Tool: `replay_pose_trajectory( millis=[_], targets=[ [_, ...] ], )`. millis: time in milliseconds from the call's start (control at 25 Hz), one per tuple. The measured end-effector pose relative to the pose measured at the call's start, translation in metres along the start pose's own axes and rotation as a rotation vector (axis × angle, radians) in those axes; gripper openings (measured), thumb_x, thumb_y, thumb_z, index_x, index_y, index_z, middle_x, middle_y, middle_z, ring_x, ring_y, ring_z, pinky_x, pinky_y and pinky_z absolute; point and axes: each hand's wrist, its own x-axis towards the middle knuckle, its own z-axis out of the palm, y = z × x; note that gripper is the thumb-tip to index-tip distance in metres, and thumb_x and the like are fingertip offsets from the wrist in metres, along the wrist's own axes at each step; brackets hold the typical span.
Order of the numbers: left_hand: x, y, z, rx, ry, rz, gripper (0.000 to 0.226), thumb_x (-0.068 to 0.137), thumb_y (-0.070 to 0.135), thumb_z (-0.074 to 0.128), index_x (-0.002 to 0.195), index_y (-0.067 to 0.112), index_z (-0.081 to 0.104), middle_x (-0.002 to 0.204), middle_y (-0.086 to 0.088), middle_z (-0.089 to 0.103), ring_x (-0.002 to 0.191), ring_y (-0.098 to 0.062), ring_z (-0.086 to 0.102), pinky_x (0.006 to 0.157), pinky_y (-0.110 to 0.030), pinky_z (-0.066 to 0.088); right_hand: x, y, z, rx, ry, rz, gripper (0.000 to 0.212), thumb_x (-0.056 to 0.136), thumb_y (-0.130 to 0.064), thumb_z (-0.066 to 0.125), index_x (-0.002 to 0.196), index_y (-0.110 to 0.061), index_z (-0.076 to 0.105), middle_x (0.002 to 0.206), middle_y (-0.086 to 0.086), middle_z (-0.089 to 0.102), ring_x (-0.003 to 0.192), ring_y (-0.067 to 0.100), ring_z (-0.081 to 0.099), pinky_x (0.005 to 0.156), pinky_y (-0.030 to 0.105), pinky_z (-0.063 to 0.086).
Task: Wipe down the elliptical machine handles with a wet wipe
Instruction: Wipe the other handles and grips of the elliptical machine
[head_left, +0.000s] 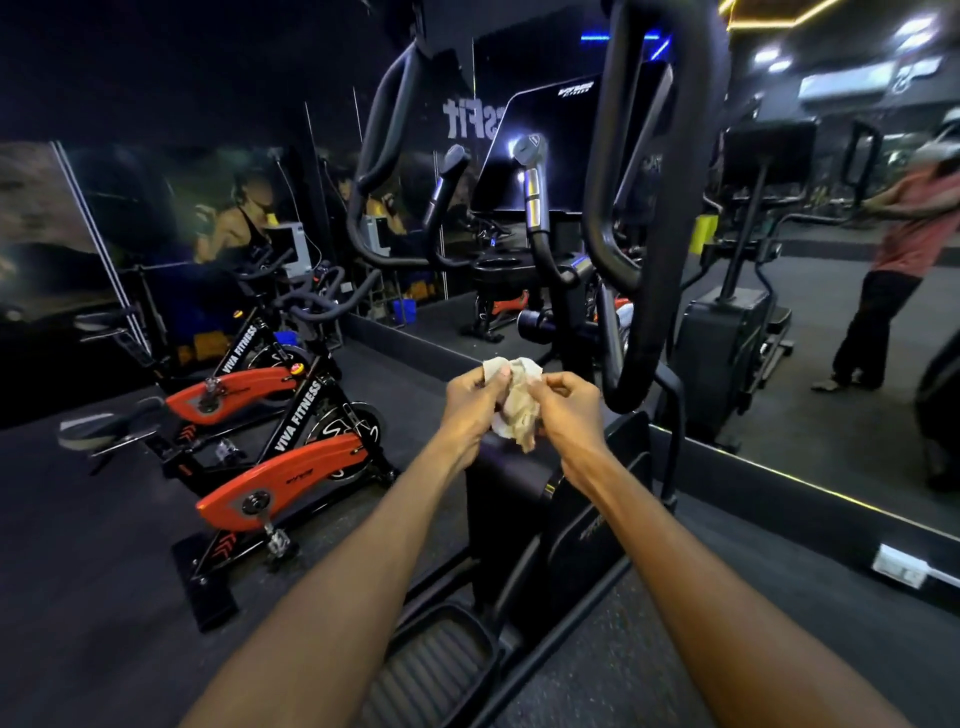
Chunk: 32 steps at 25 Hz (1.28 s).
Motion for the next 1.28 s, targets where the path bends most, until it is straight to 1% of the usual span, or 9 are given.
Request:
replay_pose_trajectory(
  millis=[120,240,480,680,800,880,1040,1160,1280],
  targets=[
    [0.026,0.005,-0.007,0.026,0.061,0.070,0.015,0.095,0.006,0.059,0.096,0.012,0.073,0.088,-0.006,0.072,0.079,-0.016,0.066,0.073,-0.032,0.055,0.024,0.003,0.012,-0.034,0.025,-0.050,0.010,0.090,-0.016,0.065,0.082,-0.020,0.069,0.083,0.005,0.075,0.083,0.027,0.073,0.072,0.045,0.060],
    [0.057,0.008,-0.019,0.174,0.101,0.196,0.015,0.095,0.011,0.060,0.102,0.013,0.073,0.088,0.001,0.073,0.080,-0.014,0.067,0.069,-0.027,0.053,0.050,0.005,0.027,-0.010,0.172,-0.077,0.018,0.092,-0.014,0.057,0.077,-0.022,0.064,0.084,0.008,0.072,0.076,0.028,0.070,0.059,0.036,0.056],
    [0.112,0.036,-0.031,0.475,0.051,0.390,0.034,0.095,0.025,0.061,0.062,0.019,0.055,0.056,0.013,0.052,0.053,0.002,0.044,0.054,-0.023,0.036,0.091,-0.008,0.055,0.096,0.057,-0.097,0.011,0.095,-0.018,0.065,0.101,-0.009,0.065,0.081,0.003,0.067,0.065,0.013,0.061,0.045,0.021,0.046],
    [0.151,0.048,-0.028,0.389,-0.038,0.452,0.018,0.097,0.026,0.059,0.091,0.012,0.070,0.079,0.000,0.068,0.072,-0.010,0.059,0.068,-0.033,0.049,0.132,-0.014,0.059,0.137,0.214,-0.048,0.022,0.099,-0.018,0.053,0.079,-0.018,0.063,0.081,0.011,0.067,0.070,0.023,0.062,0.059,0.038,0.053],
    [0.178,0.050,-0.017,0.314,-0.095,0.456,0.017,0.097,0.022,0.058,0.107,0.016,0.071,0.098,0.002,0.073,0.095,-0.016,0.067,0.087,-0.041,0.055,0.150,-0.019,0.062,0.125,0.277,-0.058,0.021,0.099,-0.016,0.054,0.079,-0.017,0.062,0.081,0.011,0.065,0.069,0.022,0.060,0.053,0.032,0.049],
    [0.196,0.052,-0.009,0.299,-0.121,0.496,0.023,0.096,0.024,0.055,0.111,0.017,0.070,0.104,0.002,0.073,0.102,-0.018,0.067,0.092,-0.046,0.054,0.160,-0.024,0.067,0.132,0.313,-0.098,0.017,0.094,-0.015,0.059,0.078,-0.017,0.062,0.082,0.010,0.066,0.074,0.022,0.059,0.062,0.033,0.049],
    [0.238,0.058,-0.003,0.236,-0.254,0.551,0.037,0.093,0.002,0.047,0.113,0.020,0.072,0.112,0.005,0.073,0.109,-0.010,0.065,0.097,-0.033,0.052,0.185,-0.041,0.085,0.122,0.289,-0.226,0.014,0.093,-0.009,0.060,0.082,-0.018,0.064,0.082,0.001,0.066,0.076,0.016,0.061,0.069,0.031,0.055],
    [0.269,0.068,0.002,0.251,-0.258,0.547,0.035,0.094,0.004,0.047,0.116,0.020,0.070,0.112,0.008,0.071,0.107,-0.006,0.064,0.092,-0.023,0.050,0.209,-0.056,0.095,0.056,0.349,-0.307,0.010,0.094,-0.009,0.060,0.091,-0.014,0.067,0.085,0.001,0.069,0.081,0.017,0.065,0.080,0.042,0.057],
    [0.291,0.079,0.010,0.299,-0.216,0.507,0.013,0.097,0.015,0.053,0.095,0.015,0.066,0.086,0.006,0.064,0.079,-0.008,0.057,0.071,-0.023,0.046,0.237,-0.079,0.100,-0.042,0.469,-0.387,0.010,0.093,-0.011,0.058,0.093,-0.018,0.066,0.089,0.000,0.069,0.089,0.022,0.067,0.084,0.049,0.057]
  ],
)
